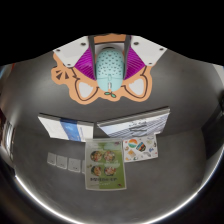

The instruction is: Arrange mouse

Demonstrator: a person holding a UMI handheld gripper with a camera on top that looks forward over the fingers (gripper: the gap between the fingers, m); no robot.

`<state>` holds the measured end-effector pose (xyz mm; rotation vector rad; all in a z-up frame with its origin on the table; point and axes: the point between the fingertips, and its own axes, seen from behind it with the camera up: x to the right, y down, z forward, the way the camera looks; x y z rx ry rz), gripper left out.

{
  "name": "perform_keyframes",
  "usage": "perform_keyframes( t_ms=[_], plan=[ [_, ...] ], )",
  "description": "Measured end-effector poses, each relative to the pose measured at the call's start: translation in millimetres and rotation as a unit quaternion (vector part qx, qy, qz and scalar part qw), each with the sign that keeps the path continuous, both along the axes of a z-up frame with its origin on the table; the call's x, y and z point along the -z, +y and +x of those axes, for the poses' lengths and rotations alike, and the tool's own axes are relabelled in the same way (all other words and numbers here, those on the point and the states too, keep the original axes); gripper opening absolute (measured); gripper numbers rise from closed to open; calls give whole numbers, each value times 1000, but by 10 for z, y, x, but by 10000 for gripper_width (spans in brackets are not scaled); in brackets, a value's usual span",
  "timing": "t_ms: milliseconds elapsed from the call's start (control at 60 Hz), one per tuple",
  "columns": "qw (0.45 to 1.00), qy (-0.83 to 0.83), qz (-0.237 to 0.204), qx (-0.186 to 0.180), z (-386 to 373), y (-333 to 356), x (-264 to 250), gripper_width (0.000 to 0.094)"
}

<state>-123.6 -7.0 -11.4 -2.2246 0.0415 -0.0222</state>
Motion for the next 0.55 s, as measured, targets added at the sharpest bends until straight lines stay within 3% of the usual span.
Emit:
perform_keyframes(
  t_ms=[150,267,317,400,550],
  plan=[
    [1000,-3,-1,-6,-7,-14,-7,542],
    [1000,30,-6,-9,-66,-158,-93,896],
    [999,40,-7,-17,-115,-330,-181,840],
    [999,42,-10,-28,-99,-613,-277,853],
    [999,30,-8,-13,192,-1128,-399,854]
  ],
)
